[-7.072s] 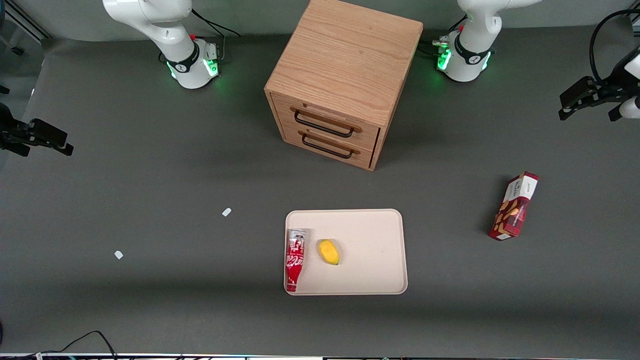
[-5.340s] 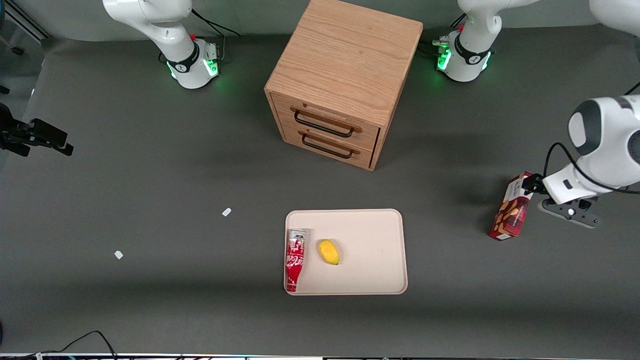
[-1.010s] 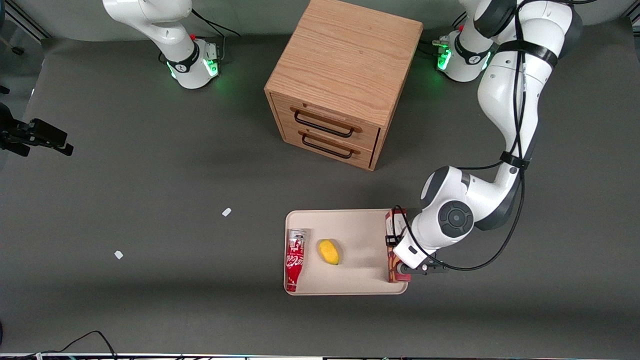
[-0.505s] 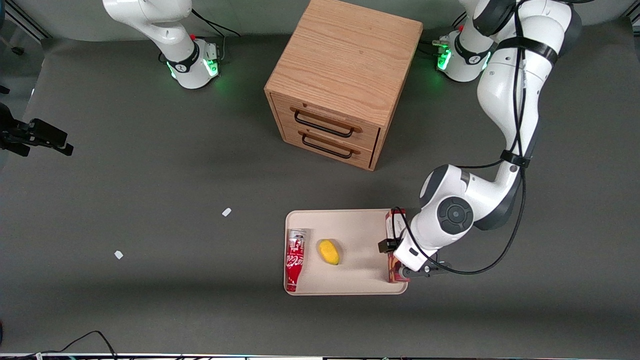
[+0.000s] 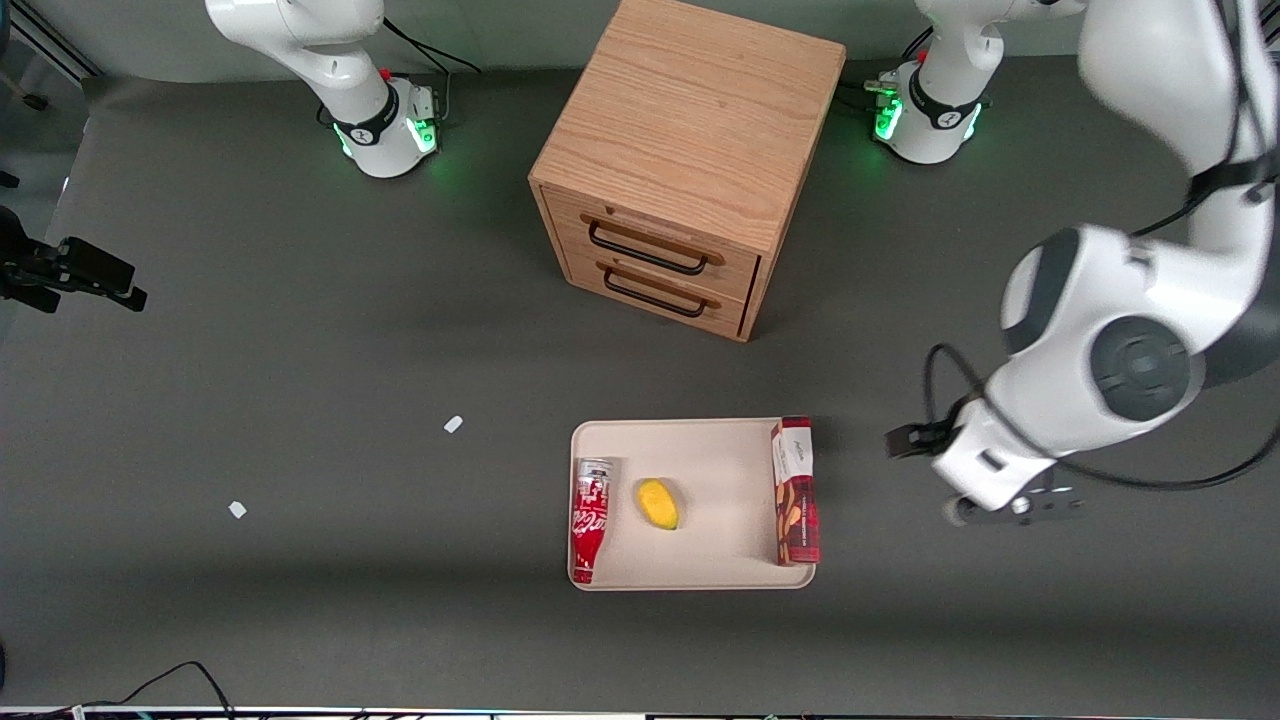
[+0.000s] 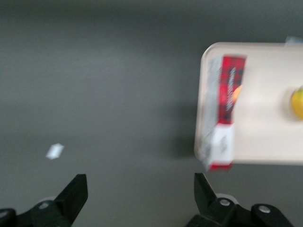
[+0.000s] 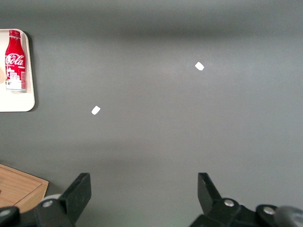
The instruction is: Place red cookie box on tray
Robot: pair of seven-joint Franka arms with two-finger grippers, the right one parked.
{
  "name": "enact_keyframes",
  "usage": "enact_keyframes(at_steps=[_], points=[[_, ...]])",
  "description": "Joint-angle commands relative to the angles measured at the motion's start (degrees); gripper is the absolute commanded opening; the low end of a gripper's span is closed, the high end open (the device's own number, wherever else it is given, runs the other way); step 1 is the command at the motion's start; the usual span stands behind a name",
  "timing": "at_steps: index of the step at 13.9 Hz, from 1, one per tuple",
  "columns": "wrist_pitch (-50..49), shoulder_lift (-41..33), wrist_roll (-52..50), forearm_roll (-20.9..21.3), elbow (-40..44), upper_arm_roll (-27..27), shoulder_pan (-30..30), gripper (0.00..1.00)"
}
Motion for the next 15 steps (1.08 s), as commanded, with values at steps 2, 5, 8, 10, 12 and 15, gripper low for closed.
enact_keyframes(at_steps=[2,5,8,10,12,15], points=[[-4.8,-14.6,11.2,-2.5,-11.3,3.7,3.8,1.0],[-5.7,-24.2,11.7,-5.4,-17.0,3.9,7.3,1.0],[-8.9,-31.1,12.7,-8.5,-18.7,4.2,10.4,1.0],[-11.1,-33.0,12.8,-9.5,-18.7,4.2,11.3,1.0],[-11.8,-33.8,14.5,-9.9,-18.7,5.3,11.5,1.0],[-12.4,-34.1,15.9,-9.9,-18.6,5.6,11.8,1.0]])
